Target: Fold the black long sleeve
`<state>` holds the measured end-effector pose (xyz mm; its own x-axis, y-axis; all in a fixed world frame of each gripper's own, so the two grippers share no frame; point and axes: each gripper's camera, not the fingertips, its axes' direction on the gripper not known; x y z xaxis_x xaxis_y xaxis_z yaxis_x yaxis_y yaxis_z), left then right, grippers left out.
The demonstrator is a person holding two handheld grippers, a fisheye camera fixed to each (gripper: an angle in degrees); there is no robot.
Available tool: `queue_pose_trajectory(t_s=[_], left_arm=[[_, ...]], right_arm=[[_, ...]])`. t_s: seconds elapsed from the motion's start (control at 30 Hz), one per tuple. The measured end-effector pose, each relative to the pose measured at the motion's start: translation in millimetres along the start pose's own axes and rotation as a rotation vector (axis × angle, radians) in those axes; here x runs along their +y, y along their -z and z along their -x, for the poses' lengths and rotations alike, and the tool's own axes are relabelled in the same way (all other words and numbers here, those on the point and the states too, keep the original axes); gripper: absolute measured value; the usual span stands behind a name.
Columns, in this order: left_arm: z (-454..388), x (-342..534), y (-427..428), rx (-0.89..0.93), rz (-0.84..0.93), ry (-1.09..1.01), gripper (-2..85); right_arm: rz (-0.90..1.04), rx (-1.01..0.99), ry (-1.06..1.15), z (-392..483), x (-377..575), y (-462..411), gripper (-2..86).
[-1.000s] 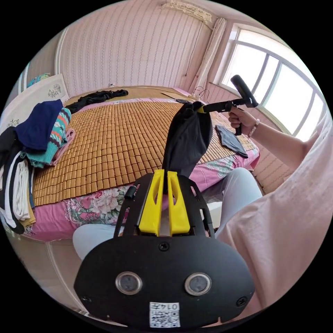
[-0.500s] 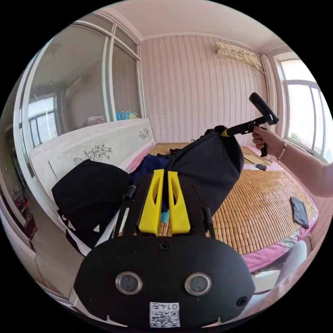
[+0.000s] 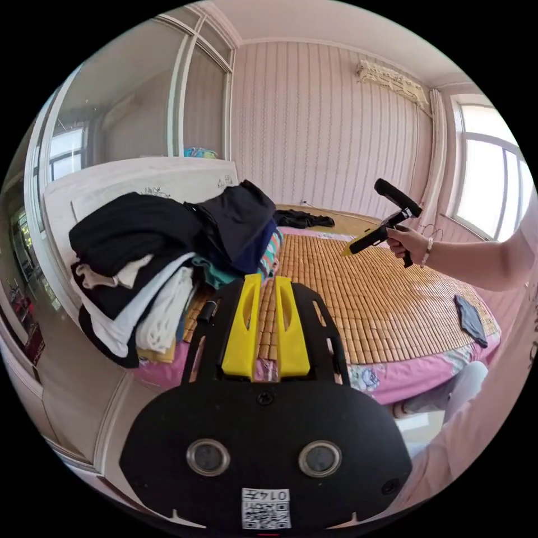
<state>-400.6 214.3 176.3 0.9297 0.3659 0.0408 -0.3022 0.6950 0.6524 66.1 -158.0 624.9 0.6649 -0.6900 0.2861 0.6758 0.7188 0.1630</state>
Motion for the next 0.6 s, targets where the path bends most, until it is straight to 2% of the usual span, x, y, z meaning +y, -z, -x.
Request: queue_pose_trajectory(t_s=[0.07,0.13,0.27,0.47,0.6], left_arm=[[-26.4,28.6,-5.3,0.099,0.083,0.022,5.0],[-66.2,50.6,-16.1,0.242,0.182,0.026,5.0],[-133.1,49.8,-29.6,0.432,0.233,-0.015,5.1],[-242.6,15.6,-42.7,0.62,0.249,-0.247,5.1],[-302.0,5.2,-50.8,0.656,0.272,-0.372,5.2]], right_arm=[[0.125,0.049,-0.184,-19.3,125.6,-17.9,11.6],[0.151,0.066,-0.374,-30.6,217.9,-12.5,11.9],[0.112,0.06,-0.782,-38.1,392.2,23.1,12.7],[-0.118,0.109,-1.11,-27.7,536.7,63.8,12.6],[-0.165,0.196,-1.13,-30.6,570.9,76.9,12.8]])
